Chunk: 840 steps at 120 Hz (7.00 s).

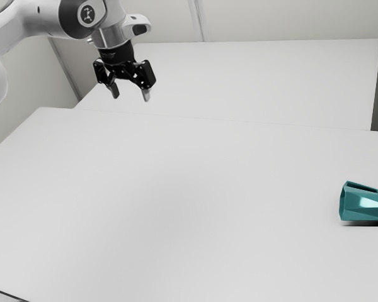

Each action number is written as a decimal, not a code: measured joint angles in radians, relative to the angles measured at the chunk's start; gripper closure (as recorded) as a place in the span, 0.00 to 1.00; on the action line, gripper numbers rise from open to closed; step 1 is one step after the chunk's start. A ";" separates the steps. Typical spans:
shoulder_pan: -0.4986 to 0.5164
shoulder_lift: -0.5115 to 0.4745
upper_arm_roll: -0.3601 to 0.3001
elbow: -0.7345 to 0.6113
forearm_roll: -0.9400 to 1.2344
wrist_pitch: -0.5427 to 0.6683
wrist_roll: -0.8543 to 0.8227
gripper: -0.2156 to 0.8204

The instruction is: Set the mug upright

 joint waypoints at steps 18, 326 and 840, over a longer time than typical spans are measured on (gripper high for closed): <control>-0.011 0.017 -0.005 0.017 0.000 0.004 -0.007 0.21; -0.347 0.730 -0.218 0.051 -1.452 0.895 0.693 0.21; 0.228 0.010 -0.216 -0.353 -0.082 0.387 0.009 0.22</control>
